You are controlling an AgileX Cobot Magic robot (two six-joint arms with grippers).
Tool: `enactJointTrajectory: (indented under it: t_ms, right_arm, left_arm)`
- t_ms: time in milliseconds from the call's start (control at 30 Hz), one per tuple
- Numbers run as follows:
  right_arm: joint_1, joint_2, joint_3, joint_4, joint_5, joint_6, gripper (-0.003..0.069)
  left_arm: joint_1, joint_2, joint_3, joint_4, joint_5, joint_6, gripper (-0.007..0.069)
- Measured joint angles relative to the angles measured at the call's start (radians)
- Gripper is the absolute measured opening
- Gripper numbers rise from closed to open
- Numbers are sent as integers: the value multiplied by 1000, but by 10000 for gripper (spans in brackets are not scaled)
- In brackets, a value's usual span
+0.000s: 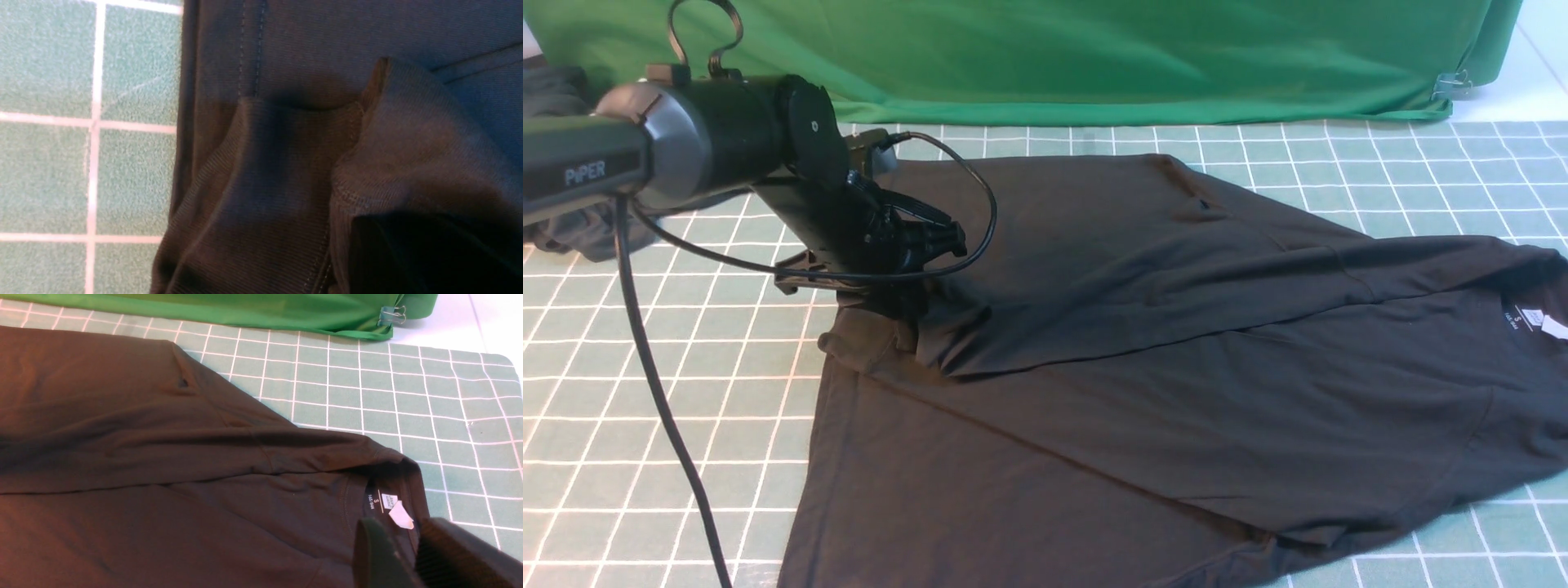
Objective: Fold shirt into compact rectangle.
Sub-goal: 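Fold the left side of the dark shirt inward over its body with the left gripper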
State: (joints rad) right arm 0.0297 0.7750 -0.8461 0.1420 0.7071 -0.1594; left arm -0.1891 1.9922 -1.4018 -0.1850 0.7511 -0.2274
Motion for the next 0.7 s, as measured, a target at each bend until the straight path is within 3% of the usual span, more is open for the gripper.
enactJointTrajectory:
  t_ms: [300, 433, 600, 700]
  right_arm:
    - [0, 0, 0, 1, 1, 0, 155]
    - [0, 0, 0, 1, 1, 0, 155]
    - [0, 0, 0, 1, 1, 0, 155]
    - [0, 0, 0, 1, 1, 0, 155]
  left_arm:
    - [0, 2, 0, 52, 19, -7, 321]
    - [0, 38, 0, 19, 21, -12, 353]
    - [0, 47, -2, 6, 14, -9, 338]
    - [0, 49, -27, 14, 38, -7, 265]
